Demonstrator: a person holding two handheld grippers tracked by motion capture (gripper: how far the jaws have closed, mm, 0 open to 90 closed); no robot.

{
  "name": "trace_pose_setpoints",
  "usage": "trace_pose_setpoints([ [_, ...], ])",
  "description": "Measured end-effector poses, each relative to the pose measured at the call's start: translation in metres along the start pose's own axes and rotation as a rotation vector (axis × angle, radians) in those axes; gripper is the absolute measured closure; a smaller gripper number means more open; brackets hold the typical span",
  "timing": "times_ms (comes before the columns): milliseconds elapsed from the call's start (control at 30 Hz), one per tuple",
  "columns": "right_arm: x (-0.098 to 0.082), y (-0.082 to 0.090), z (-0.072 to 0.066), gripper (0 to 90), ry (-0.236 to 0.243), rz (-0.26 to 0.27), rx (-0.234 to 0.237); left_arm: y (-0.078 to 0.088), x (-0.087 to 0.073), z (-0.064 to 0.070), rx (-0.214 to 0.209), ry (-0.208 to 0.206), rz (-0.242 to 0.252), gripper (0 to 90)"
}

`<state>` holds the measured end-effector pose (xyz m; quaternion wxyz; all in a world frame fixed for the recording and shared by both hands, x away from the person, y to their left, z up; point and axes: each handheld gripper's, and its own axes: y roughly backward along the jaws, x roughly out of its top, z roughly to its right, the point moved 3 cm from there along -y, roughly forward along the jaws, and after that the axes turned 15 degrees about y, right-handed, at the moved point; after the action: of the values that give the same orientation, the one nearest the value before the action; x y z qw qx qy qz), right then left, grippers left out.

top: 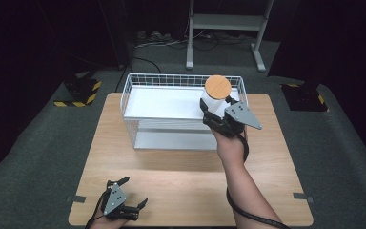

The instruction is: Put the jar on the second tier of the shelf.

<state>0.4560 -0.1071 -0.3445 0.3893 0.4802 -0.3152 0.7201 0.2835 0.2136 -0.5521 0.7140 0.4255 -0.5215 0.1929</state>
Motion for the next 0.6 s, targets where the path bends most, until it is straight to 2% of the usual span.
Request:
trace_pose_setpoints([
  [300,-0.004,-0.011,0.004,25.6,-0.008,-0.031,-0.008,0.0,0.0,0.0,0.0,0.002,0.002,0.6],
  [600,-0.006,-0.021,0.001,25.6,-0.008,-0.047,0.001,0.001,0.0,-0.001,0.001,0.004,0.005,0.6],
])
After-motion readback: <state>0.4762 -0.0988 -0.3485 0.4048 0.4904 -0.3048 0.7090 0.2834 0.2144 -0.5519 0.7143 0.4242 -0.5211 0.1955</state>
